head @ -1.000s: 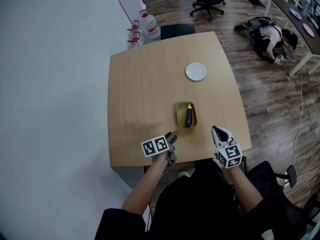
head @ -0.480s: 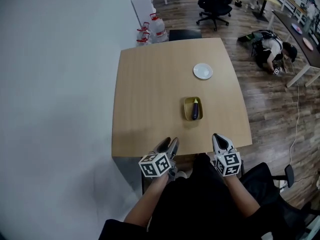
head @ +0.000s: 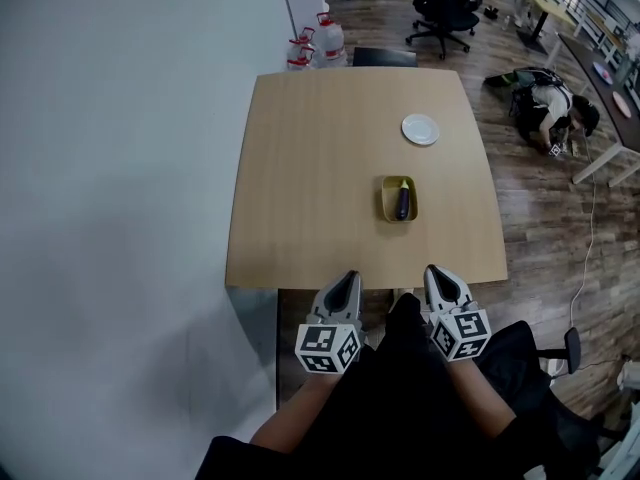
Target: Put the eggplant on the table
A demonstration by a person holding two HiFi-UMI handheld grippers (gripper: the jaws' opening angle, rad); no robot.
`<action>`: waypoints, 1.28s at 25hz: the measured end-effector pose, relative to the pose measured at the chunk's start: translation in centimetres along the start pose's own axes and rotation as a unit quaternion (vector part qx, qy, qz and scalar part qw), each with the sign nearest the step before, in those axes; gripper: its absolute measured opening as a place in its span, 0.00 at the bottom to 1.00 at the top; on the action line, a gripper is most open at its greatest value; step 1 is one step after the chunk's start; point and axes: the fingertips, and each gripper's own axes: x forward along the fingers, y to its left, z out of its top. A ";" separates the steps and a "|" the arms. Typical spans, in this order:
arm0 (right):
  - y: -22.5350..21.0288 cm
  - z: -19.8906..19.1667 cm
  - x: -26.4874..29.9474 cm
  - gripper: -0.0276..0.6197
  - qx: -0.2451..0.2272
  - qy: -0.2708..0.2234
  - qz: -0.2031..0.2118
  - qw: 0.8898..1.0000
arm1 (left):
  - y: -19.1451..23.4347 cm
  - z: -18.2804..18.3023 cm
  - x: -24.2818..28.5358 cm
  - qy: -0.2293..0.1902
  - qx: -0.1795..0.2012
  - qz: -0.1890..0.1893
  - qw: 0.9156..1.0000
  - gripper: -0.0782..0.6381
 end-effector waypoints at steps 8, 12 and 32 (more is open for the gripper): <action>1.6 2.1 -0.9 0.13 -0.032 -0.034 -0.010 0.999 | 1.1 1.0 -1.7 -0.019 0.080 0.023 0.996 0.15; 0.8 3.1 -0.1 0.13 -0.057 -0.044 -0.017 0.997 | 2.7 2.7 -1.5 -0.045 0.093 0.038 0.994 0.15; 1.1 6.0 1.9 0.13 -0.098 -0.059 -0.017 0.993 | 3.7 5.5 2.1 -0.054 0.101 0.035 0.993 0.15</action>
